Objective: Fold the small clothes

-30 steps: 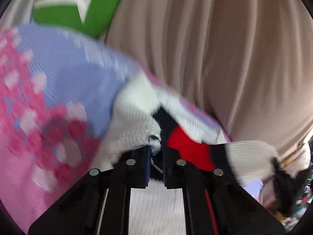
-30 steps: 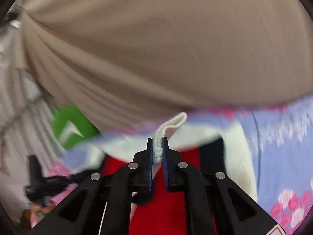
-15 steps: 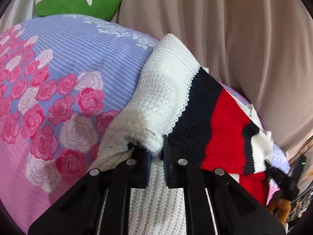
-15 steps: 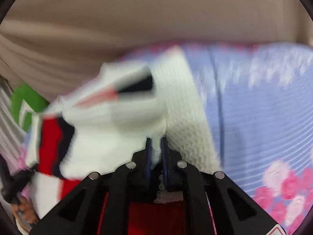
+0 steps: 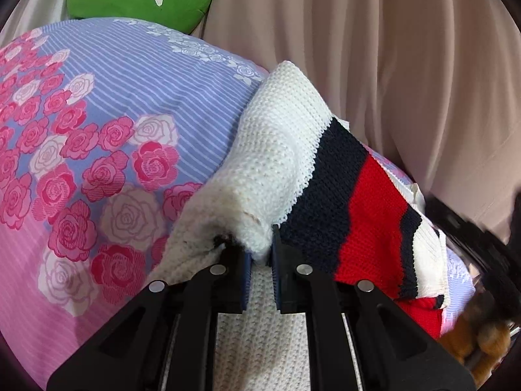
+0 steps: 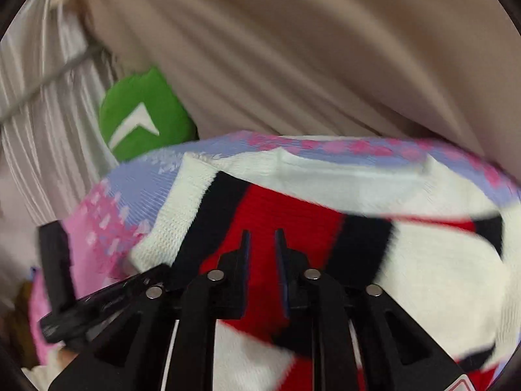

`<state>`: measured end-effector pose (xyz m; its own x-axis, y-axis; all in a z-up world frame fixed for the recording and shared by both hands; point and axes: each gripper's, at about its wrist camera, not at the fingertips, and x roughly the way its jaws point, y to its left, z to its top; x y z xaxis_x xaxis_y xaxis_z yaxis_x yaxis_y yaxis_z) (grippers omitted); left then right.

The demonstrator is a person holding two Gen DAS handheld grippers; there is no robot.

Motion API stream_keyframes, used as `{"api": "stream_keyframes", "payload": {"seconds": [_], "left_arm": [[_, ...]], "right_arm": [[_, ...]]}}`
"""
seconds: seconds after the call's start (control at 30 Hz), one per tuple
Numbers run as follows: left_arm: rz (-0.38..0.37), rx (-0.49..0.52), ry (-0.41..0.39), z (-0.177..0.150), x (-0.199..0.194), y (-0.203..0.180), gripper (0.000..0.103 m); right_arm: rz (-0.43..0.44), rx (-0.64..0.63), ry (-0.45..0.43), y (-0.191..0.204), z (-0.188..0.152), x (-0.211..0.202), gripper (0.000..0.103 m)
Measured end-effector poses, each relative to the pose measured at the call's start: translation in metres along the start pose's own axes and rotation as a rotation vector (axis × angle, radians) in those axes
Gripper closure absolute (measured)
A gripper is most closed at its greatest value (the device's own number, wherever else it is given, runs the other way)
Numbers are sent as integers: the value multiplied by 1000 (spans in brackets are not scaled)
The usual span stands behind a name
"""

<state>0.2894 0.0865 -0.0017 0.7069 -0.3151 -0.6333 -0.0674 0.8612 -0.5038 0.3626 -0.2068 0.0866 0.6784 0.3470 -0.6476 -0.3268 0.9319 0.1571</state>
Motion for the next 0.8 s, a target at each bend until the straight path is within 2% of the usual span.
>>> {"api": "stream_keyframes", "payload": {"seconds": [0.03,0.07,0.17,0.2,0.23,0.27,0.3,0.4,0.47,0.5,0.57,0.6,0.67,0.7,0.73,0.8], "left_arm": [[-6,-6,0,0,0,1,92],[-8,-9,0,0,0,2,92],[-8,-9,-1,0,-1,3,92],[-5,-9,-1,0,-1,3,92],[-2,-10,-3,-1,-2,4,92],[3,-13,-7,-1,-3,4,92],[10,-14,-11,-1,-4,4,92],[42,-11,-27,-2,-6,2,92],[69,-11,-41,-3,-8,2,92],[74,-9,-42,-3,-9,2,92],[83,1,-41,-4,-9,0,92],[92,10,-39,-4,-8,-1,92],[97,21,-42,-4,-9,-4,92],[98,24,-41,-4,-9,-4,92],[100,26,-40,-3,-8,-5,92],[100,28,-39,-2,-6,-8,92]], "right_arm": [[-13,-21,-7,7,3,4,53],[-31,-40,-19,12,7,9,43],[-64,-87,28,28,25,48,41],[-73,-106,73,34,28,65,43],[-84,-131,106,41,31,77,71],[-83,-147,119,44,33,82,94],[-80,-136,110,47,37,81,94],[-28,-114,-1,55,55,62,96],[10,-55,-33,48,59,68,96],[-7,-44,-4,45,57,82,96],[-73,-69,140,40,40,126,95],[-77,-76,97,43,39,124,94],[-44,-24,92,44,43,111,84],[-17,-12,78,43,41,96,83],[0,-15,45,41,36,80,84],[-13,-13,-25,24,18,37,73]]}}
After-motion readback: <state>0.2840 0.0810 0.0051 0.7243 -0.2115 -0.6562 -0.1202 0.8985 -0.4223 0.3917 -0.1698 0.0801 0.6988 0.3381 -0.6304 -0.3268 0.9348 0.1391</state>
